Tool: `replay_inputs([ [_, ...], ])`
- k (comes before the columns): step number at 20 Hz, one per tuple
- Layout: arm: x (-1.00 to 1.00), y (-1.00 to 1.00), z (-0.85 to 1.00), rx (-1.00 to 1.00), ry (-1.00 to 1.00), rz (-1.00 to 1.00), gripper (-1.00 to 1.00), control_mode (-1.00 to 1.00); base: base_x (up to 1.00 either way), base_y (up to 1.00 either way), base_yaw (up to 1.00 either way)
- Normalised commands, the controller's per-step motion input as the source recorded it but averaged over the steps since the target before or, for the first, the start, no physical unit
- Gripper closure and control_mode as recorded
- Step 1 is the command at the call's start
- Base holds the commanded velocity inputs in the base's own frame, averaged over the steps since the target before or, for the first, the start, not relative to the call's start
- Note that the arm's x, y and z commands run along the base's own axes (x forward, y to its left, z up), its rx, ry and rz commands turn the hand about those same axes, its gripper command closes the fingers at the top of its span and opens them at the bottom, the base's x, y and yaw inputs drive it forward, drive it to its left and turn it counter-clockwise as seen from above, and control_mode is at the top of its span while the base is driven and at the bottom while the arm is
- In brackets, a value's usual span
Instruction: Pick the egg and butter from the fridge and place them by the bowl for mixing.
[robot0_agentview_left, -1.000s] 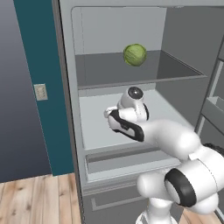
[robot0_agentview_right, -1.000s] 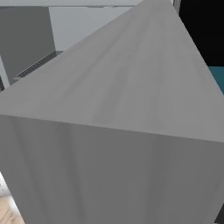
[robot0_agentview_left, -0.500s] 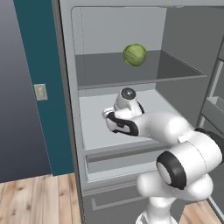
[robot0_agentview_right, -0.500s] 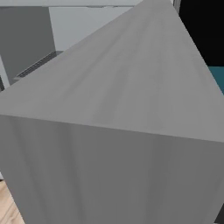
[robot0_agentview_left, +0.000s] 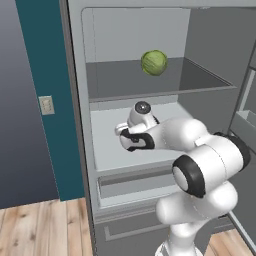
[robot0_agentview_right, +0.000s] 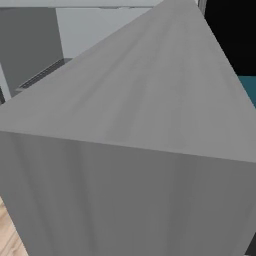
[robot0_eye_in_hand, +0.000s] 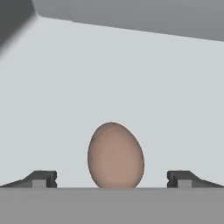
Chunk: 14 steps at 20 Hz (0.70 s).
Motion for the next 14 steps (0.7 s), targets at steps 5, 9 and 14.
replay_inputs([
  [5, 0.18, 0.06, -0.23, 0.00, 0.00, 0.00, -1.00, -1.00, 0.00, 0.00, 0.00],
  [9, 0.23, 0.01, -0.15, -0.02, 0.00, 0.00, -1.00, -1.00, 0.00, 0.00, 0.00],
  [14, 0.19, 0.00, -0.12, -0.07, 0.00, 0.00, -1.00, -1.00, 0.00, 0.00, 0.00],
])
